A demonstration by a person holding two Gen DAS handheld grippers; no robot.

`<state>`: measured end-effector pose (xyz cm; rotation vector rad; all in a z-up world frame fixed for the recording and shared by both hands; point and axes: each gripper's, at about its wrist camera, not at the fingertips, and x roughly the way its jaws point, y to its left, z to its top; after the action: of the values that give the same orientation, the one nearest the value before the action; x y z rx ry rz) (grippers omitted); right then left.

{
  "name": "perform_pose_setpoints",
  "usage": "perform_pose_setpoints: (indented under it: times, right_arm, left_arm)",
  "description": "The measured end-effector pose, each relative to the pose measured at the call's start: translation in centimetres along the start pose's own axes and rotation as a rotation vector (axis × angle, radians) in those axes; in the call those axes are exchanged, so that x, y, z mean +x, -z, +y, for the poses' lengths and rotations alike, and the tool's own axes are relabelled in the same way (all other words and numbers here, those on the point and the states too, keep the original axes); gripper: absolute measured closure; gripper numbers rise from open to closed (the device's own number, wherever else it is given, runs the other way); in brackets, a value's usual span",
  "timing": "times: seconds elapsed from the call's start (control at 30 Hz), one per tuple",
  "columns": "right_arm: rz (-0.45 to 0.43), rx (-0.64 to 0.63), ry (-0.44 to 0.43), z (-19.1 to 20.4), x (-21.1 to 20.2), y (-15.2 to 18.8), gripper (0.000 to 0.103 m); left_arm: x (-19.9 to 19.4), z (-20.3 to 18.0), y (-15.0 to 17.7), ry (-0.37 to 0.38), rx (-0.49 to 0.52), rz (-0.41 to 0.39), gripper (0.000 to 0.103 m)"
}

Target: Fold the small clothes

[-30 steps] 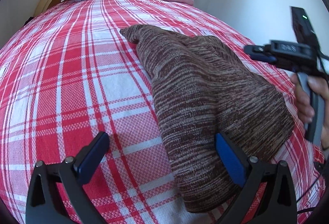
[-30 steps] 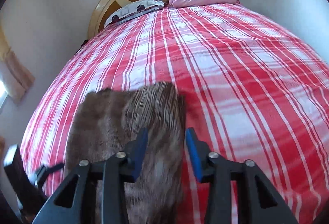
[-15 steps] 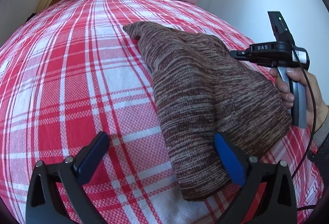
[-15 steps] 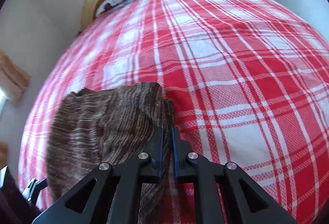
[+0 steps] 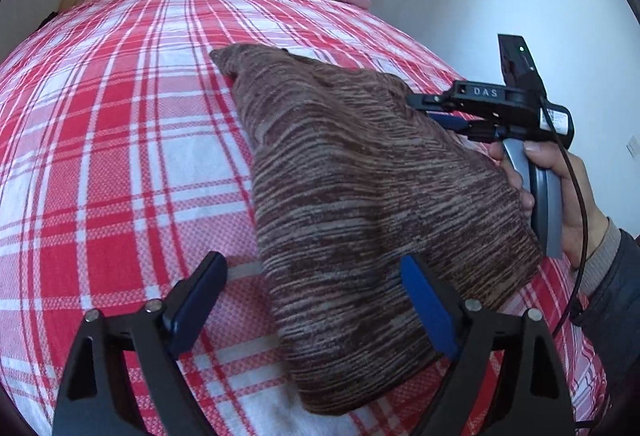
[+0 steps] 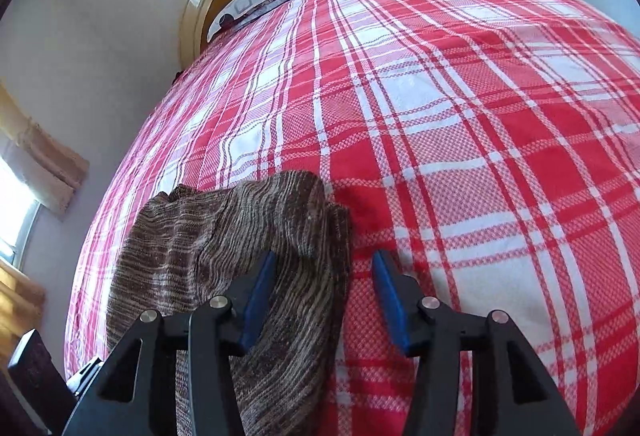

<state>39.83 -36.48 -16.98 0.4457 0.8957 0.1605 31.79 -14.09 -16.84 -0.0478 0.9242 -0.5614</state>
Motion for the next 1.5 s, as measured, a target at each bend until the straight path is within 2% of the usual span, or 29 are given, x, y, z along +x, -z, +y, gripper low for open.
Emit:
perform_pose_setpoints:
  times: [0.27,0.37,0.47,0.6,0.7,0.73,0.77,0.9,1.0,1.27,1.5]
  right_arm:
    - [-0.005,0.007,-0.092,-0.6,1.0,-0.3,0.054]
    - [-0.003,0.02,-0.124,-0.8,1.5,-0.6,0.064]
    - [-0.002,0.021,-0.178,-1.1,1.6,-0.3,0.074]
    - [0.007,0.036,-0.212,-1.5,1.8,-0.3,0.074]
    - [0.004,0.036,-0.212,-1.4,1.9,-0.2,0.074]
    - [0.004,0.031,-0.207,-1.3,1.8,-0.2,0.075]
    - [0.005,0.025,-0.203,-1.1,1.8,-0.3,0.081]
    - [0.011,-0.01,-0.168,0.3,1.2,-0.5,0.085]
    - [-0.009,-0.016,-0.147,0.8,0.8,-0.4,0.086]
    - [-0.058,0.004,-0.133,1.3,-0.6,0.0,0.086]
    - [-0.069,0.04,-0.181,1.8,-1.7,0.1,0.087]
  left_arm:
    - [0.2,-0.5,0.2,-0.017,0.03,0.006,0.014]
    - [0.2,-1.1,0.3,-0.01,0.058,0.008,0.032]
    - [0.2,-1.4,0.4,-0.016,0.075,0.008,0.035]
    - [0.2,-1.4,0.5,-0.019,0.08,0.007,0.035]
    - [0.3,-1.5,0.5,-0.021,0.083,0.006,0.035]
    - [0.3,-1.5,0.4,-0.02,0.083,0.006,0.039]
    - [0.2,-1.5,0.4,-0.017,0.086,0.004,0.042]
    - [-0.2,-1.8,0.5,-0.001,0.101,-0.009,0.066]
    - [-0.5,-1.6,0.5,0.005,0.095,-0.014,0.073]
    - [-1.3,-1.0,0.2,0.016,0.075,-0.031,0.081]
    - [-2.9,0.0,-0.1,0.036,0.037,-0.058,0.084]
